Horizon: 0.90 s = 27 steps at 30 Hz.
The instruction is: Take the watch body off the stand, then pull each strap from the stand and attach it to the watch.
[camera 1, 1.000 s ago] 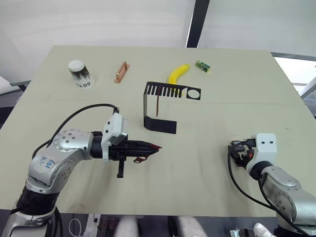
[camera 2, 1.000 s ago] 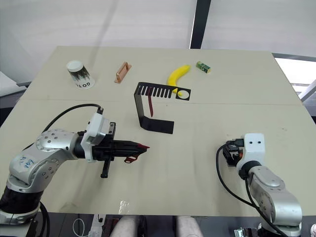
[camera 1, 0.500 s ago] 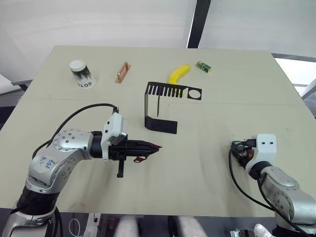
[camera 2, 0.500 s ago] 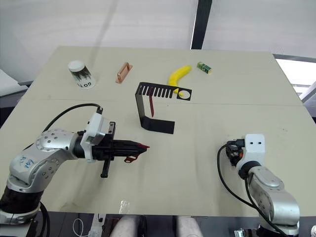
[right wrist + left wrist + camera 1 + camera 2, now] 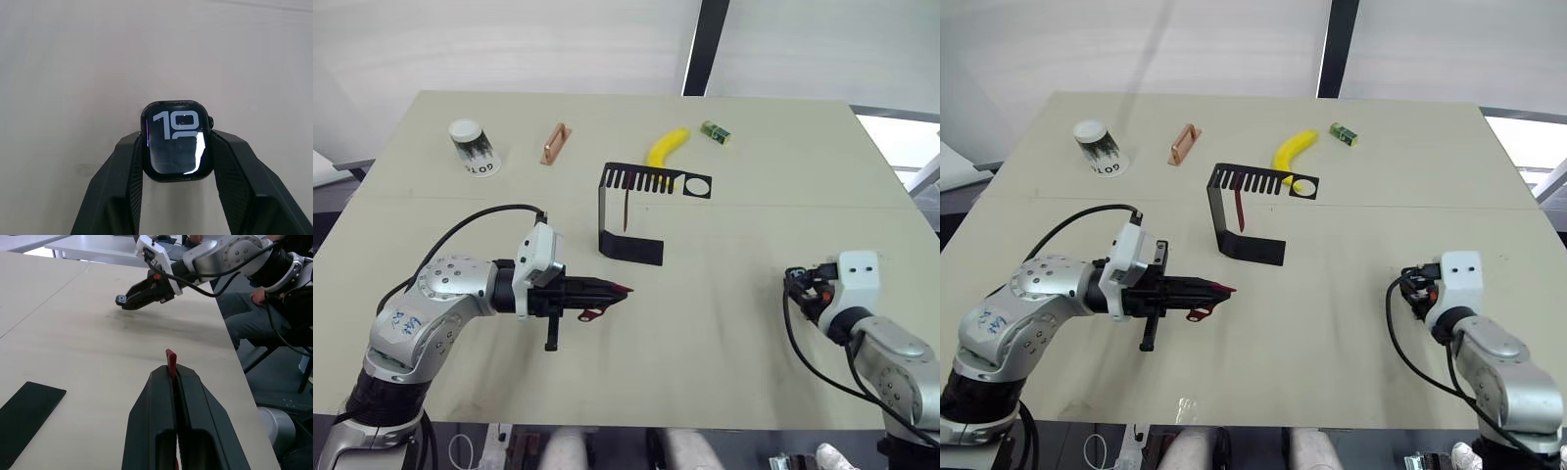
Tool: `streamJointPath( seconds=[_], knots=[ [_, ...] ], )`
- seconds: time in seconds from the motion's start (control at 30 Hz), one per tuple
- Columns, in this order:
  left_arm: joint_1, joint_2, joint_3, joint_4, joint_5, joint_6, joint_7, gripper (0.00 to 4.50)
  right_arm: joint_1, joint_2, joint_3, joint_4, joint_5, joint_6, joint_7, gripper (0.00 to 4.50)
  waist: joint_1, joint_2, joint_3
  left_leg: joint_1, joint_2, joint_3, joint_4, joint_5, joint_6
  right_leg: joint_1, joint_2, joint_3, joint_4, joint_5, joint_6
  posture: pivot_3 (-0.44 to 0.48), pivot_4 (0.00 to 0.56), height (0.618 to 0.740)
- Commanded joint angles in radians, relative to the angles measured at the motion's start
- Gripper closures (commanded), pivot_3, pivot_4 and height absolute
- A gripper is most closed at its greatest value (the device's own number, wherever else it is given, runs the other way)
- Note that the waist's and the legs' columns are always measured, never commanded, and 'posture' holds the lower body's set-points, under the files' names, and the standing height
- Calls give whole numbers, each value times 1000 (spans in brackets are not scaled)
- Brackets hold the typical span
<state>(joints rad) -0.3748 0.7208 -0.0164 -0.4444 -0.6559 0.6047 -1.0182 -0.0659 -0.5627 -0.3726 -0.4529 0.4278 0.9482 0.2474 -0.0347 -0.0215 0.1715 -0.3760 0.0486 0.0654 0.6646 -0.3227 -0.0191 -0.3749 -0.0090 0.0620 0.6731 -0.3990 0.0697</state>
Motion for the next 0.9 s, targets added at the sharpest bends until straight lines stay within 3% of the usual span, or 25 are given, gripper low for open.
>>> streamJointPath(
  seconds=[0.03, 0.33, 0.53, 0.57, 0.7, 0.9],
  knots=[
    [11, 10, 29, -5, 2, -21, -2, 4500, -2, -40, -16, 6, 26, 53, 41, 2934, 1, 0, 0, 0, 0, 0, 0, 0, 0, 0, 0, 0, 0, 0, 0, 0, 150, 740],
    [25, 7, 33, -32, -11, -14, 19, 4500, 26, -51, 23, 38, 15, 76, 64, 2934, 3, 0, 0, 0, 0, 0, 0, 0, 0, 0, 0, 0, 0, 0, 0, 0, 150, 740],
    [15, 7, 31, -30, -18, -10, 23, 4500, 105, -23, -2, 1, -15, -26, 63, 264, 3, 0, 0, 0, 0, 0, 0, 0, 0, 0, 0, 0, 0, 0, 0, 0, 150, 740],
    [12, 6, 29, -28, -21, -8, 21, 4500, 131, 3, -16, -8, -13, -76, 66, 113, 4, 0, 0, 0, 0, 0, 0, 0, 0, 0, 0, 0, 0, 0, 0, 0, 150, 740],
    [-3, 0, 20, -15, -22, -8, 15, 4500, 195, 76, -46, 0, -8, -228, 83, 113, 4, 0, 0, 0, 0, 0, 0, 0, 0, 0, 0, 0, 0, 0, 0, 0, 150, 740],
    [-30, -9, 3, 17, -9, -17, 0, 4500, 211, 108, -62, 147, 8, -373, 139, 113, 1, 0, 0, 1, 0, 1, 0, 0, 0, 1, 0, 1, 0, 0, 0, 0, 150, 740]
  ],
)
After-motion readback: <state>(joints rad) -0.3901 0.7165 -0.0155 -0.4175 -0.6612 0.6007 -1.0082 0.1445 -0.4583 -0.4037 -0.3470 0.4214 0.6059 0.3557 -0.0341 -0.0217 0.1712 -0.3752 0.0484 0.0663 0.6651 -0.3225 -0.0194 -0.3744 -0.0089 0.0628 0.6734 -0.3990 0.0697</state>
